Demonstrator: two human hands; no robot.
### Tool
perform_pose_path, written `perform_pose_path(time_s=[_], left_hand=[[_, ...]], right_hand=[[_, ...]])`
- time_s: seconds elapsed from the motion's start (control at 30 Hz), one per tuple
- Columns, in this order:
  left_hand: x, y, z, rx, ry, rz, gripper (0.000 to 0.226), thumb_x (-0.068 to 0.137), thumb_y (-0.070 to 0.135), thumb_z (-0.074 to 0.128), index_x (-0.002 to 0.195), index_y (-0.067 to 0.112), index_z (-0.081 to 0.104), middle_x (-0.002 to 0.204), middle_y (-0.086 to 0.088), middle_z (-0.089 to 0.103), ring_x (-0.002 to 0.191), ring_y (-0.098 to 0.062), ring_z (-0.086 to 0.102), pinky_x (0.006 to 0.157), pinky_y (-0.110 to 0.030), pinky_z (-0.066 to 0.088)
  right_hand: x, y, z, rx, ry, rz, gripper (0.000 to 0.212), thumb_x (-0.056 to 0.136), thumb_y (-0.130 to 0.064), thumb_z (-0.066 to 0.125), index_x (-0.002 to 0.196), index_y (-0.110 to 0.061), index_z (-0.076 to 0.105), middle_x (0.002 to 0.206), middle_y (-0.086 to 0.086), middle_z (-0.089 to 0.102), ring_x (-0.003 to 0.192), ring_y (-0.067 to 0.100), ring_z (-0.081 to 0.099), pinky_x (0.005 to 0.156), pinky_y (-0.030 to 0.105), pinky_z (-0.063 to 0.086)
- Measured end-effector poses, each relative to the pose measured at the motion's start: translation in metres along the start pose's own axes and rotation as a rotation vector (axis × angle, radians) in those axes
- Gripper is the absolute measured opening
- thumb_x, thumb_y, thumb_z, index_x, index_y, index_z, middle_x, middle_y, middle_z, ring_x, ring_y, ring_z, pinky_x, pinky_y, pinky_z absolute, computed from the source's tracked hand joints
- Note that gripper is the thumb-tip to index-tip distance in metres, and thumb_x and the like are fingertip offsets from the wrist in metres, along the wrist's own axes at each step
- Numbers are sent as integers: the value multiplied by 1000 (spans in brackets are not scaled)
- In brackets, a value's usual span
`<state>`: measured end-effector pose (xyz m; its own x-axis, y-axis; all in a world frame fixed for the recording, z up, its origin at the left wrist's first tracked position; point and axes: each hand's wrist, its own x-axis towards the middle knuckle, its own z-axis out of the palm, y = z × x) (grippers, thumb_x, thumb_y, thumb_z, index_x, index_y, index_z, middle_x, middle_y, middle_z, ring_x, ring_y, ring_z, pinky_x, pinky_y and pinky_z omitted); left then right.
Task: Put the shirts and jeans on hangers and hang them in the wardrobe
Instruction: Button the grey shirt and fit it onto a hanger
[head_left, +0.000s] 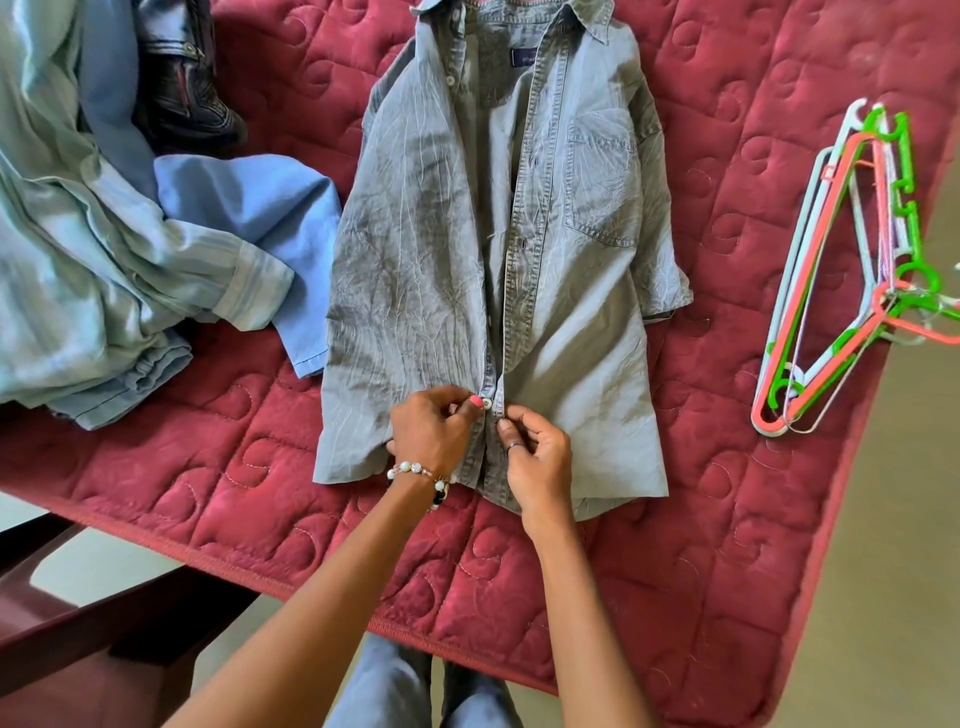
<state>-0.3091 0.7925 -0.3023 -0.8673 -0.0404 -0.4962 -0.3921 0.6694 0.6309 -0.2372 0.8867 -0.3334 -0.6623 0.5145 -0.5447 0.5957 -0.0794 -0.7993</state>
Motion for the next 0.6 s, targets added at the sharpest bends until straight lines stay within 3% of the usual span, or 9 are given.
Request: perform_pose_path(time_s=[0.17, 0.27, 0.33, 0.4, 0.5, 0.6], left_hand=[[-3, 3, 2, 189, 53, 159, 15, 85, 29, 69, 91, 17, 77, 77, -4, 66, 66, -14, 52, 63, -23, 33], [-2, 2, 1, 234, 42, 208, 16, 85, 28, 69, 90, 16, 77, 79, -4, 64, 69, -18, 55, 65, -25, 35], [-1, 3, -1, 243, 13, 232, 15, 85, 27, 68, 89, 16, 77, 81, -6, 64, 72, -21, 58, 67, -28, 41], [1, 6, -5, 259, -25, 254, 14, 85, 25, 67, 86, 15, 77, 79, -7, 65, 71, -22, 59, 64, -28, 41], [4, 11, -8, 309, -93, 266, 16, 84, 17, 64, 76, 11, 76, 72, -9, 69, 68, -24, 62, 59, -26, 42], [6, 13, -10, 313, -179, 188, 18, 85, 13, 57, 77, 10, 74, 73, -10, 70, 72, -26, 64, 65, -30, 50]], right_hand=[[-7, -10, -7, -157, 27, -140, 21, 89, -3, 63, 108, -3, 72, 103, 8, 73, 95, 11, 65, 84, 14, 47], [-5, -9, -8, -107, -45, -81, 23, 91, -17, 63, 109, -6, 72, 104, 5, 73, 99, 11, 67, 91, 28, 53], [-3, -9, -7, -70, -63, -33, 26, 90, -35, 61, 102, -17, 75, 93, 2, 75, 89, 18, 70, 83, 45, 57], [2, -8, -6, -69, -50, -37, 26, 84, -47, 60, 93, -27, 73, 79, 0, 75, 76, 24, 71, 71, 50, 57], [11, -15, -3, -88, -35, -53, 14, 84, -32, 69, 79, -20, 74, 68, 0, 72, 64, 24, 70, 61, 48, 58], [15, -20, 2, -163, 4, -111, 12, 82, -25, 72, 74, -16, 73, 62, -1, 70, 58, 20, 68, 57, 43, 58]])
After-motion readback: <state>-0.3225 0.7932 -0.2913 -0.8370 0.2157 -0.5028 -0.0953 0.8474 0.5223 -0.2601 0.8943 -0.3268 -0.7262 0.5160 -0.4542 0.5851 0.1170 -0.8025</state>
